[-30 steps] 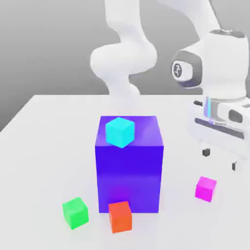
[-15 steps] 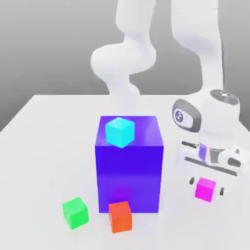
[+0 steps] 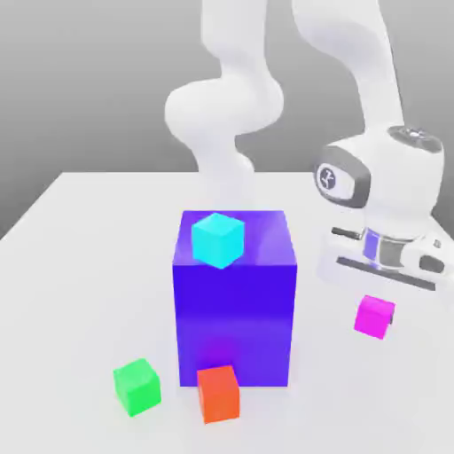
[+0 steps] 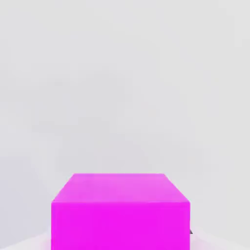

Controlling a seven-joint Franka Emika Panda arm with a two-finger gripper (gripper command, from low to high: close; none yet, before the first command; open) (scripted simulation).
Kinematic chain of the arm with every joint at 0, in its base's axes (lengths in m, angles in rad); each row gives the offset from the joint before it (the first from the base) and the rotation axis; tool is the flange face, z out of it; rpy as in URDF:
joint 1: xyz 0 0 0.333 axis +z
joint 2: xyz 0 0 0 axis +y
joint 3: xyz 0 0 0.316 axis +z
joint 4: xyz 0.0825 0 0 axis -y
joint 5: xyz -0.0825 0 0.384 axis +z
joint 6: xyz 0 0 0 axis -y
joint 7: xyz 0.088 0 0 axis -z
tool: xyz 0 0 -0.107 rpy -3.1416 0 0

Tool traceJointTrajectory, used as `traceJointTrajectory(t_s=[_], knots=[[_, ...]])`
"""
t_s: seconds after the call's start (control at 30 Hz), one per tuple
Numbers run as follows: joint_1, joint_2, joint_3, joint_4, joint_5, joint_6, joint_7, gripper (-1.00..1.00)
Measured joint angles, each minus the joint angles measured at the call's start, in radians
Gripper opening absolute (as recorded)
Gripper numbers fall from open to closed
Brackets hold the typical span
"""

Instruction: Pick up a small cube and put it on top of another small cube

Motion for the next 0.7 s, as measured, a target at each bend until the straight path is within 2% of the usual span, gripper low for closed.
traceJointTrajectory(t_s=[0.17, 0.43, 0.7], knots=[[-0.069, -0.076, -0.033, 0.079, -0.192, -0.133, -0.036, -1.0], [-0.187, -0.18, -0.081, 0.186, -0.424, -0.297, -0.134, -1.0], [-0.272, -0.205, -0.193, 0.164, -0.4, -0.269, -0.269, -1.0]])
